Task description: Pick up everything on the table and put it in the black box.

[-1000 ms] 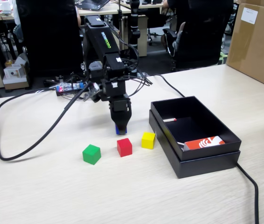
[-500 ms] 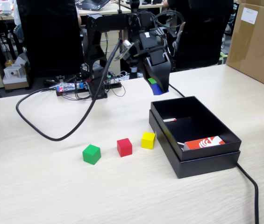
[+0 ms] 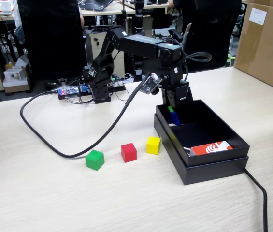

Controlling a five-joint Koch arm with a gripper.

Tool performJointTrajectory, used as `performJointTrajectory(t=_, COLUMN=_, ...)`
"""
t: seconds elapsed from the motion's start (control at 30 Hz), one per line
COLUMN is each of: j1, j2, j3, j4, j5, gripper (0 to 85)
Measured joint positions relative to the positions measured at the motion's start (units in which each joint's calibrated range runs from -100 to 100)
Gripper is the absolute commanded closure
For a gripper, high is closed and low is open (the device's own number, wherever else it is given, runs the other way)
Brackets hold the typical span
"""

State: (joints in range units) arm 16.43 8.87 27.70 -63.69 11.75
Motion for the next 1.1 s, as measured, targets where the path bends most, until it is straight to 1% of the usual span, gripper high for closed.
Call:
performJointTrajectory(t=0.07, j1=0.0, j2=1.8, j3=-0.2, j4=-0.2, j5=0.0, gripper=70.8)
performJointTrajectory(t=0.1, j1=0.0, j2=2.3, j3=-0.1, j4=-0.3, j5=0.0, gripper=69.2)
performJointTrajectory(t=0.13, j1=0.0, j2=3.4, j3=-0.1, j4=-0.3, j5=0.0, gripper=63.3)
performJointTrajectory(t=0.17, j1=0.0, j2=3.4, j3=0.0, j4=-0.3, j5=0.0, gripper=61.0)
performJointTrajectory(t=0.3, j1=0.2, j2=3.9, j3=0.0, j4=-0.3, j5=0.0, gripper=59.8)
performJointTrajectory(t=0.33, j1=0.3, j2=3.9, j3=0.0, j4=-0.3, j5=0.0, gripper=57.3)
performJointTrajectory(t=0.37, j1=0.3, j2=3.8, j3=0.0, j4=-0.3, j5=0.0, gripper=50.7)
performJointTrajectory(t=0.4, j1=0.3, j2=3.6, j3=0.0, j4=-0.3, j5=0.0, gripper=49.5)
performJointTrajectory(t=0.5, j1=0.3, j2=-1.9, j3=-0.9, j4=-0.4, j5=-0.1, gripper=49.5)
performJointTrajectory(t=0.6, j1=-0.1, j2=-12.8, j3=-2.5, j4=-0.7, j5=-0.5, gripper=49.5)
performJointTrajectory(t=0.73, j1=-2.8, j2=-27.4, j3=-3.2, j4=-0.9, j5=-2.1, gripper=49.1)
performJointTrajectory(t=0.8, j1=-4.6, j2=-33.1, j3=-4.7, j4=-0.9, j5=-3.2, gripper=44.3)
performJointTrajectory(t=0.83, j1=-5.8, j2=-35.1, j3=-5.2, j4=-0.9, j5=-3.8, gripper=43.4)
performJointTrajectory(t=0.9, j1=-8.4, j2=-36.9, j3=-6.4, j4=-0.9, j5=-5.0, gripper=41.5)
performJointTrajectory(t=1.0, j1=-12.3, j2=-37.2, j3=-8.9, j4=-0.9, j5=-6.8, gripper=41.1)
performJointTrajectory(t=1.1, j1=-15.7, j2=-36.2, j3=-10.1, j4=-0.9, j5=-8.0, gripper=39.0)
